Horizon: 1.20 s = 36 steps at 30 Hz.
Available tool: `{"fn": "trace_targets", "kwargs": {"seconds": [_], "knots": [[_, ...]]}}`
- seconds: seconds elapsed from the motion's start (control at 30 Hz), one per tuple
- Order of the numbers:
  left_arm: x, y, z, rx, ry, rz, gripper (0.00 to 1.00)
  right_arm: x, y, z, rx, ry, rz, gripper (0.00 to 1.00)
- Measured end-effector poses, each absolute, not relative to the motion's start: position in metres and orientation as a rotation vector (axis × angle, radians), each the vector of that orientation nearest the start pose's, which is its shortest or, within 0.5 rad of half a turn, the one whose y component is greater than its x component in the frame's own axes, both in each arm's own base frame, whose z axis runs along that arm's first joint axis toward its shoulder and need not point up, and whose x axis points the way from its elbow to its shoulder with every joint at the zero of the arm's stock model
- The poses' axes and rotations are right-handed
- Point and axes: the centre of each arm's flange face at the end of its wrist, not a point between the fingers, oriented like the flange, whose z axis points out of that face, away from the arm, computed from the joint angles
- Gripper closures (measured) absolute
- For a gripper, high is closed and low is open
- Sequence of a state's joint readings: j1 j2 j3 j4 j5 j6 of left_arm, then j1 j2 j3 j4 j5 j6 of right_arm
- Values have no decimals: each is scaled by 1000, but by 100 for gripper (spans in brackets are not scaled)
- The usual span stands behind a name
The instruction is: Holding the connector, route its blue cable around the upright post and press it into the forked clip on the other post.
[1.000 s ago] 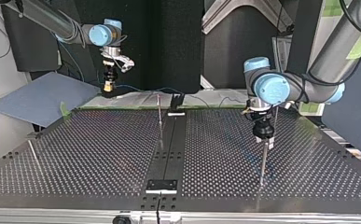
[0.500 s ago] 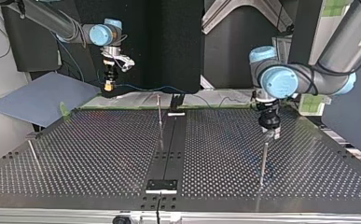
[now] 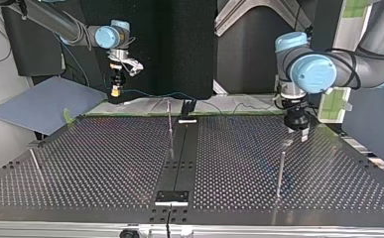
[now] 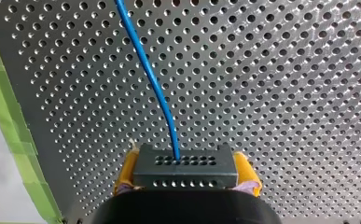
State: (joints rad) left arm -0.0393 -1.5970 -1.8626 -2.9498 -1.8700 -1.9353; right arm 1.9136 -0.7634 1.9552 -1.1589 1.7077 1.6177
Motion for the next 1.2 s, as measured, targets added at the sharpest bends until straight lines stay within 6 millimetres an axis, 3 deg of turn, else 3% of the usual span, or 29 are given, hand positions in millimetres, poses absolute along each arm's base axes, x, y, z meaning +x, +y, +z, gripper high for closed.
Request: {"fn": "trace_targets", "kwargs": {"seconds": [0.4, 0.83, 1.0, 1.2], "knots": [[446, -120, 439, -456, 1528, -40, 0, 297, -476, -10, 1366, -1158, 1381, 98], [408, -122, 537, -420, 1421, -83, 0, 298, -477, -10, 1362, -1150, 1393, 98], [392, -129, 555, -386, 1415, -119, 0, 298, -477, -9, 1361, -1149, 1394, 98], [395, -141, 540, -322, 1509, -143, 0, 298, -477, -10, 1364, -1149, 1394, 98]]}}
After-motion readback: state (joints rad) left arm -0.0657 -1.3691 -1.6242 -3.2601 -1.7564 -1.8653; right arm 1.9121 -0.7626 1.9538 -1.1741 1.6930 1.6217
